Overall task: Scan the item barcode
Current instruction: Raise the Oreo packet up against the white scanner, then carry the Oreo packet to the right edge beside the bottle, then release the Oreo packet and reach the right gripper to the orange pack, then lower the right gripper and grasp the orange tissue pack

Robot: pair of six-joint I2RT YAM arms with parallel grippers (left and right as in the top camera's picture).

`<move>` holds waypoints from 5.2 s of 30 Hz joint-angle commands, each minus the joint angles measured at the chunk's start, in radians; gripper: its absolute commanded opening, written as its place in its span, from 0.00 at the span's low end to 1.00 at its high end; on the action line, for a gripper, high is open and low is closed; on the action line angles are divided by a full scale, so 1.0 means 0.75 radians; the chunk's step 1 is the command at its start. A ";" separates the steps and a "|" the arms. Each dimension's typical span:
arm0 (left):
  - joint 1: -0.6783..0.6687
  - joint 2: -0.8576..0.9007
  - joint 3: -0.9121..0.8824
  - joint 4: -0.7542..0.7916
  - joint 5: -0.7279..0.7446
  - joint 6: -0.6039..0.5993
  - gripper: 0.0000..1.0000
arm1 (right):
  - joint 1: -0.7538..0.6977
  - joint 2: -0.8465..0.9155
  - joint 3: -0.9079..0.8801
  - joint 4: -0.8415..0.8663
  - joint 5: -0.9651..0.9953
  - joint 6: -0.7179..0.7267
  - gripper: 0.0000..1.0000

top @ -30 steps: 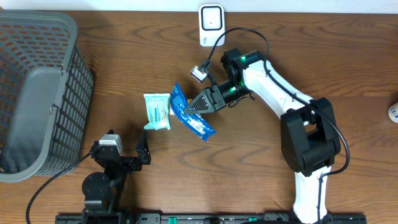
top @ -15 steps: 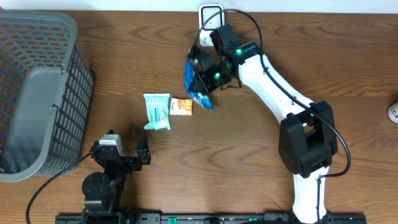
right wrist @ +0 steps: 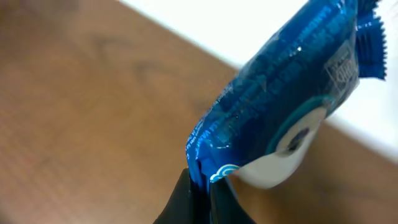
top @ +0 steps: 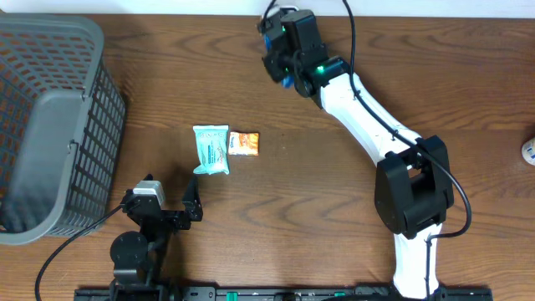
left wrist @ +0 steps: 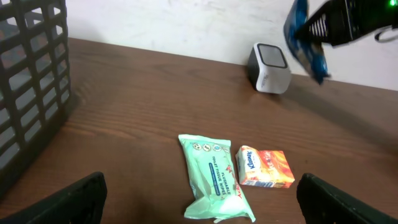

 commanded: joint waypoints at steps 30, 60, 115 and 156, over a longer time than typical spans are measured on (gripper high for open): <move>0.004 -0.006 -0.018 -0.037 0.021 0.026 0.98 | 0.004 0.650 0.514 0.693 0.504 -1.053 0.01; 0.004 -0.006 -0.018 -0.037 0.021 0.026 0.98 | -0.570 0.012 0.427 -1.275 0.983 0.466 0.01; 0.004 -0.006 -0.018 -0.037 0.021 0.026 0.98 | -0.119 0.024 0.075 -1.053 -0.406 0.771 0.99; 0.004 -0.006 -0.018 -0.037 0.021 0.026 0.98 | 0.367 0.264 0.076 -0.735 -0.014 1.230 0.98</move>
